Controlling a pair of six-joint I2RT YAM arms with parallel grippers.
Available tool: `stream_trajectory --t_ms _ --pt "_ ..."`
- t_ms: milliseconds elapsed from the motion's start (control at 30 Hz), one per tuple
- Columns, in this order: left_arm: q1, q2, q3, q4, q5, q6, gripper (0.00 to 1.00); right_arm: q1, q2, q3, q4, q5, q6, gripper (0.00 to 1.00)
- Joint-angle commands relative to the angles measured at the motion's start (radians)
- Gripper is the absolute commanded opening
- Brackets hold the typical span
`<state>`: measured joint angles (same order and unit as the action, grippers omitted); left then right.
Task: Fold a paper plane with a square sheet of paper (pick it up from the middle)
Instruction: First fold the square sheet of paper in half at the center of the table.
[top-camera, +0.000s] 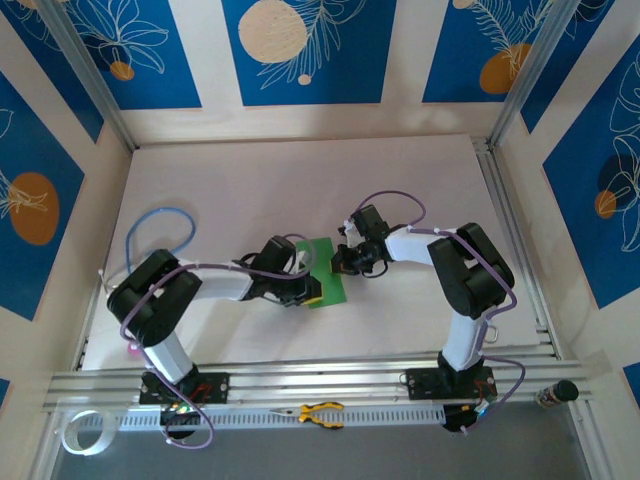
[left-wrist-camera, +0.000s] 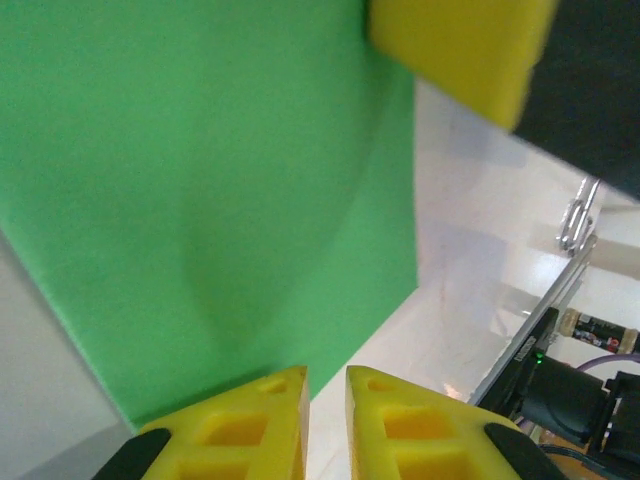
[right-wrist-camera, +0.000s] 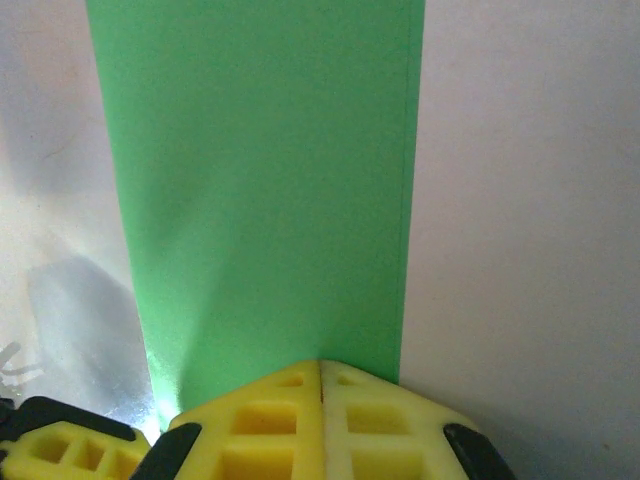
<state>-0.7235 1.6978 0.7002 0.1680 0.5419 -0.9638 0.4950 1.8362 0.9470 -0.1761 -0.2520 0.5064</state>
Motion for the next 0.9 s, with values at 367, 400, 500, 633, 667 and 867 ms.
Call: stream_trajectory --t_ms 367,400,500,633,667,867 --pt "-0.016 -0.101 -0.133 -0.119 0.013 0.064 0.17 -0.017 0.077 -0.059 -0.155 0.174 0.008 0.00" --pt "-0.016 -0.122 -0.130 -0.136 0.009 0.072 0.17 -0.018 0.077 -0.060 -0.155 0.171 0.008 0.00" --pt "-0.016 -0.209 -0.108 -0.183 -0.037 0.086 0.17 -0.016 0.075 -0.059 -0.153 0.161 0.002 0.00" --pt "0.001 -0.292 -0.033 -0.279 -0.148 0.125 0.18 -0.011 0.038 -0.044 -0.159 0.116 -0.009 0.00" --pt "0.013 -0.293 -0.013 -0.294 -0.159 0.132 0.18 -0.005 0.018 -0.042 -0.159 0.109 -0.006 0.00" --pt "0.101 -0.172 0.113 -0.197 -0.132 0.096 0.18 0.014 -0.122 -0.001 -0.180 0.040 0.038 0.13"
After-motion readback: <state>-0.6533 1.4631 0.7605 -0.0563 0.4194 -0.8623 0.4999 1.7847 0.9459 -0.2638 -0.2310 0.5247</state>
